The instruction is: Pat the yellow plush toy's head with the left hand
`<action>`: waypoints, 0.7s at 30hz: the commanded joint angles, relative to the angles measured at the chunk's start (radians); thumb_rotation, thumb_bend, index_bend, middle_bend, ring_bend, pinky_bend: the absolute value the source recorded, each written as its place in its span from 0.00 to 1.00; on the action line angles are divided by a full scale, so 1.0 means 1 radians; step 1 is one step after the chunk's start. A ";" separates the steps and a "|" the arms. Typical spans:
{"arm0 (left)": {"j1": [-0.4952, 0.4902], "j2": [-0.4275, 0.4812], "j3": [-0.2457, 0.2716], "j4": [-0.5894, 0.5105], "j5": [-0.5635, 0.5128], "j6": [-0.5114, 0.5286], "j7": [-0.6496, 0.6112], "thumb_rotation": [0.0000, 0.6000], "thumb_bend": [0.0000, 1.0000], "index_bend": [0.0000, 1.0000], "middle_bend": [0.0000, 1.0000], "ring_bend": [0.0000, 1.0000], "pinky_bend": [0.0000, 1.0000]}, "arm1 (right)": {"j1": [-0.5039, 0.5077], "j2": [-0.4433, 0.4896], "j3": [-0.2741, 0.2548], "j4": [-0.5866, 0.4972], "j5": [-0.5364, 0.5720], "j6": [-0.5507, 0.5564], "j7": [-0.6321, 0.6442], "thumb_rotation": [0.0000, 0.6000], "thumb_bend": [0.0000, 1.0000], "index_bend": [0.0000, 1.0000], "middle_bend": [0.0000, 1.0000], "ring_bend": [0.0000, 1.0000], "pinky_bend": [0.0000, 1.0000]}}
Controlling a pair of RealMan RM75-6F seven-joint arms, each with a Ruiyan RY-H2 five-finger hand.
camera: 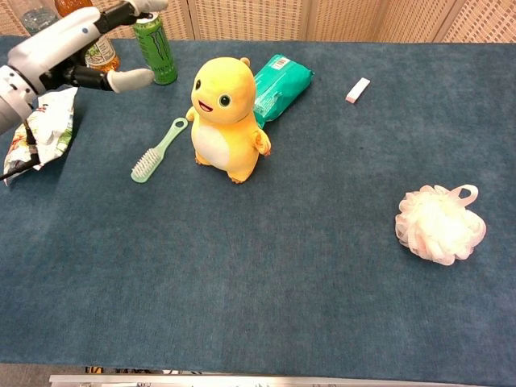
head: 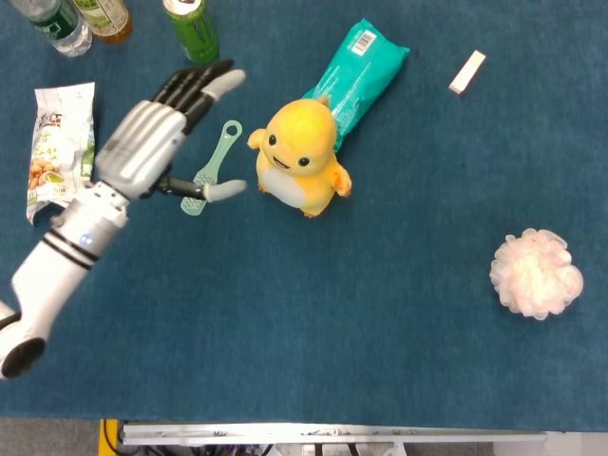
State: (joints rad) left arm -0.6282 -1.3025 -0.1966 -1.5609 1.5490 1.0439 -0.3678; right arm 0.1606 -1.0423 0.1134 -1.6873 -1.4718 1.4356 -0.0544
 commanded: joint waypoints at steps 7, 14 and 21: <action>-0.098 -0.076 -0.030 0.054 -0.080 -0.099 0.054 0.55 0.09 0.00 0.00 0.00 0.00 | -0.006 0.004 -0.002 -0.004 0.010 0.002 -0.007 1.00 0.16 0.25 0.38 0.30 0.30; -0.161 -0.126 -0.047 0.097 -0.118 -0.148 0.084 0.59 0.09 0.00 0.00 0.00 0.00 | -0.004 0.002 -0.002 0.009 0.020 -0.009 0.005 1.00 0.16 0.25 0.38 0.30 0.30; -0.214 -0.171 -0.040 0.126 -0.148 -0.205 0.106 0.36 0.09 0.00 0.00 0.00 0.00 | -0.007 -0.001 -0.002 0.019 0.028 -0.011 0.013 1.00 0.16 0.25 0.38 0.30 0.30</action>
State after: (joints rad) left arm -0.8359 -1.4661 -0.2395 -1.4393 1.4052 0.8450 -0.2669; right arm 0.1534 -1.0434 0.1112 -1.6678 -1.4435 1.4243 -0.0415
